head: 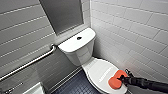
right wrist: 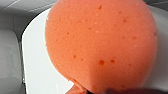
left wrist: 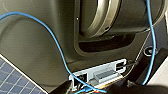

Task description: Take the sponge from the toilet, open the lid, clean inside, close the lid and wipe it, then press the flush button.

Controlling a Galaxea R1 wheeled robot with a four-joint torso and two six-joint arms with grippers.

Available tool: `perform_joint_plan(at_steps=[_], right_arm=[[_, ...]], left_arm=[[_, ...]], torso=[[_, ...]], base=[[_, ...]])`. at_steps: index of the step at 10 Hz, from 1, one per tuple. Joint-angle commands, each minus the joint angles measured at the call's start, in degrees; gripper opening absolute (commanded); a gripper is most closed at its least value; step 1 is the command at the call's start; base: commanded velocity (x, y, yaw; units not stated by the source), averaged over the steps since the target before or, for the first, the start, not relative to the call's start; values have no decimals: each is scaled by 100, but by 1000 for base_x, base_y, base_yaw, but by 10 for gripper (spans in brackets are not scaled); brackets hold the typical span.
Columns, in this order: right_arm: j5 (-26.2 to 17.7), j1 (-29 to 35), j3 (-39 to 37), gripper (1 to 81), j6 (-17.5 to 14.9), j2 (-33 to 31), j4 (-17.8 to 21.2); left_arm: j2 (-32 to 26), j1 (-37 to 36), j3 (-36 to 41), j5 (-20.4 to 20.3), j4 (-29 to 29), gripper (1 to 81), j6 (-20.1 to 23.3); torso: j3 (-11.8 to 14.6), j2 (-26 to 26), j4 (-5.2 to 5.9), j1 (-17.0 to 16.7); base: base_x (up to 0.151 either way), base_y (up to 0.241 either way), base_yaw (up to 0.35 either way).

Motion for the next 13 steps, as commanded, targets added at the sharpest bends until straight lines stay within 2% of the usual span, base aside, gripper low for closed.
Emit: perform_joint_plan(at_steps=[1,3,5,6,8,9,11,12,13], right_arm=[[-544,247,935,10,57,-1108,-178],[-518,-17,1263,10,57,-1505,-256],[-289,-369,1289,10,57,-1647,-309],[-237,-466,1535,10,48,-1787,-397],[-324,-283,2141,10,48,-1971,-599],[-507,94,2447,10,48,-1955,-643],[-1709,1185,3169,10,57,-1570,-678],[-2161,1623,3249,10,57,-1234,-608],[-2328,1924,3241,10,57,-865,-538]], left_arm=[[-56,175,53,118,119,811,0],[-100,175,114,109,119,811,0],[-179,166,264,109,119,811,0],[-214,166,343,118,119,811,0],[-223,157,352,118,119,811,0],[-223,157,352,109,119,811,0],[-223,140,352,118,119,811,0],[-223,140,352,127,119,811,0],[-223,140,352,127,119,811,0]], torso=[[0,0,0,0],[0,0,0,0],[0,0,0,0],[0,0,0,0],[2,-2,0,0],[2,-2,0,0],[0,-2,0,0],[0,-2,0,0],[0,-2,0,0]], base=[[0,0,0],[0,0,0],[0,0,0],[0,0,0],[0,0,0],[0,0,0],[0,0,0],[0,0,0],[0,0,0]])
